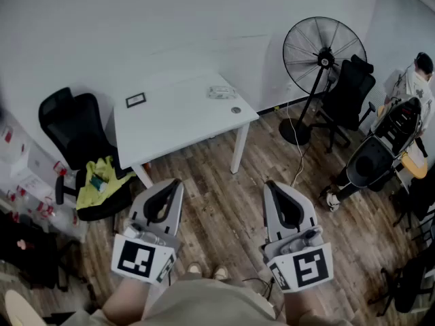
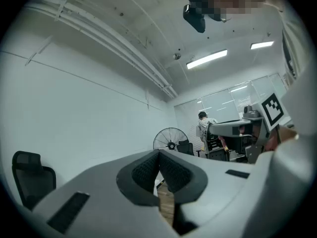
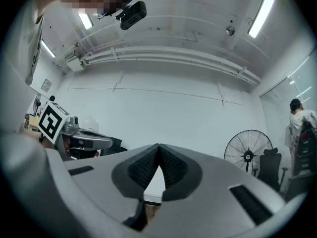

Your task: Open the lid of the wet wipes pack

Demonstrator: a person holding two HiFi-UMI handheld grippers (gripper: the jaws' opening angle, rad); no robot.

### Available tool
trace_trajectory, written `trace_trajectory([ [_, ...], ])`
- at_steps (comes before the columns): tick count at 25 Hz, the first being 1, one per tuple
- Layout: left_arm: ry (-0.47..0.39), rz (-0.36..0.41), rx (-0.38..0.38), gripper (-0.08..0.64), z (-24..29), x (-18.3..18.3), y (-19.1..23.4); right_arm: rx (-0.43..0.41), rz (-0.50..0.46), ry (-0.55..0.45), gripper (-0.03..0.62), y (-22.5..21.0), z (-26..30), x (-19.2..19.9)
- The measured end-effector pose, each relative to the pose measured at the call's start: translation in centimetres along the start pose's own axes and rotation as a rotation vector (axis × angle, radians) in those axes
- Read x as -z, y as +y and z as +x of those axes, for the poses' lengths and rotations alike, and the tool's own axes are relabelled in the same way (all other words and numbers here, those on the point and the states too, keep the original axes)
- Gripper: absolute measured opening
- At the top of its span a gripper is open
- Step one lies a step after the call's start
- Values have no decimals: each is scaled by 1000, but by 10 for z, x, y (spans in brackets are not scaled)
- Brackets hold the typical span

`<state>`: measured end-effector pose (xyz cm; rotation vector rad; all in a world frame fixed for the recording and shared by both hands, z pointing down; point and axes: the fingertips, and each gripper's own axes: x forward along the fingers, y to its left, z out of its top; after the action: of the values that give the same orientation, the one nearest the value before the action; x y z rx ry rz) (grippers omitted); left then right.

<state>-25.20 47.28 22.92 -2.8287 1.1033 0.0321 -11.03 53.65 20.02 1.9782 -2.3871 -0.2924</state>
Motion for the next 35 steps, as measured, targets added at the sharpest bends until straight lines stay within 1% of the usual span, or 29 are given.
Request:
trace_trajectory([
  [7,8,3,7,21,4,2,-14,1,44,-6,25,-11,-8,8],
  [10,21,1,11,21,9,4,-19,-26,44,-21,25,-11,-10,9],
  [13,19,6,15,21,13,4,-24,-49,64,-32,25,-14,-14,11],
  [15,12,11,19,21,17,3,-28,-45,68,-32,25,-18,-15,13],
  [17,13,14,23,21,22,3,-32,-21,62,-27,28,-25,-17,16],
  [18,16,11,22,21,23,4,-32,-4,58,-26,46,-28,-17,18],
  [20,21,7,14,21,26,6,-30,19,47,-24,167,-34,-17,20],
  [24,18,30,8,21,42,11,-20,23,31,-13,172,-46,-6,26],
  [27,21,19,11,21,56,15,-16,17,35,-1,173,-53,4,34],
  [31,26,14,35,21,81,23,-9,24,30,13,183,-64,26,45],
  [35,41,1,46,21,112,31,2,34,27,28,182,-83,54,56],
])
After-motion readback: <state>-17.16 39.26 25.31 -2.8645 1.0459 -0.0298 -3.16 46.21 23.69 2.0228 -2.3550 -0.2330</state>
